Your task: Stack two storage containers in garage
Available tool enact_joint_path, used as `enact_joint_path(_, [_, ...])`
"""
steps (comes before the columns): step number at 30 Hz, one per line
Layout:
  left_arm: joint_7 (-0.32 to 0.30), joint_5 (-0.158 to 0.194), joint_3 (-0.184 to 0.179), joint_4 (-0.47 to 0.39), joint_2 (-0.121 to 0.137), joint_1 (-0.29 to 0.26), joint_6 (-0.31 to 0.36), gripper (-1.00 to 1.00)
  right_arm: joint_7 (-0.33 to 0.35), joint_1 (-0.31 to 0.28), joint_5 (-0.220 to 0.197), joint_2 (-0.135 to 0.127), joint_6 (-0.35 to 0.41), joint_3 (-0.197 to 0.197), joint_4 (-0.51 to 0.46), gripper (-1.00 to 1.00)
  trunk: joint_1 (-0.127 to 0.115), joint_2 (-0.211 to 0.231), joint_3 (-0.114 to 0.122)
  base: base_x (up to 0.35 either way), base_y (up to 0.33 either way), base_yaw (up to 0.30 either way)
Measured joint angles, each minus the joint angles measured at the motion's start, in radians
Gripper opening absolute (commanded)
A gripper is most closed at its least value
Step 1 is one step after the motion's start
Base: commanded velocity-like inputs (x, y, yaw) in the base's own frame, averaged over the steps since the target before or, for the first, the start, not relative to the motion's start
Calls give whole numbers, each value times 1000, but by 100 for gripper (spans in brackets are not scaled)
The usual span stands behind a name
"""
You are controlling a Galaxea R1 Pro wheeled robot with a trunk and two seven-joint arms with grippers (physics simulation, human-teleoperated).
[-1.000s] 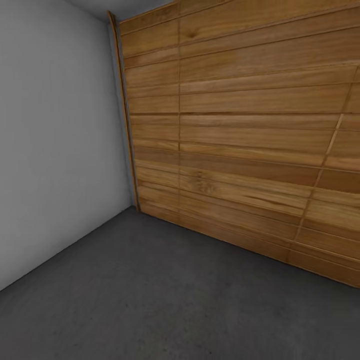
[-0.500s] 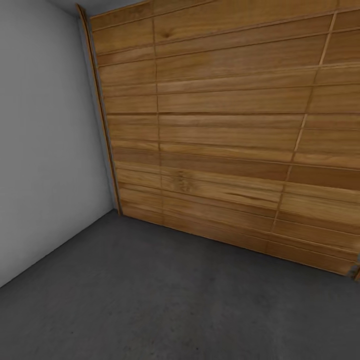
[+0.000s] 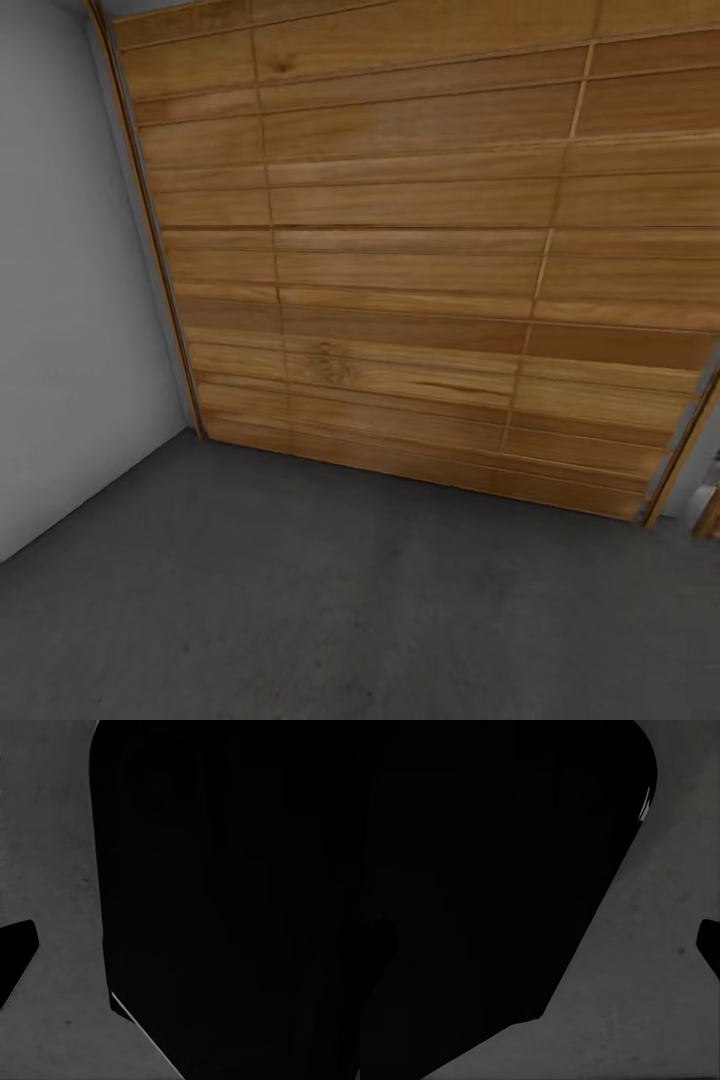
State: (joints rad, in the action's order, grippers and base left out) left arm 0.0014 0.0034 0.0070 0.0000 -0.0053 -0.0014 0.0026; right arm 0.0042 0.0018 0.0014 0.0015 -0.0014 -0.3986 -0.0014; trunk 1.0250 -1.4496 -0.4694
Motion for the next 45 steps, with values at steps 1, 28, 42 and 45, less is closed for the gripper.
enact_joint_path(1, [0,0,0,0,0,0,0,100,0,0,0,0,0,0,0,100,0,0,0,0,0,-251])
enact_joint_path(28, [0,0,-1,0,2,0,0,100,-3,0,0,-1,0,0,0,100,0,0,0,0,0,-251])
enact_joint_path(42, [0,-1,-4,0,4,0,0,100,-3,0,0,0,0,0,0,100,0,0,0,0,0,-251])
enact_joint_path(45, [0,-1,-4,0,4,0,0,100,-3,0,0,0,0,0,0,100,0,0,0,0,0,-251])
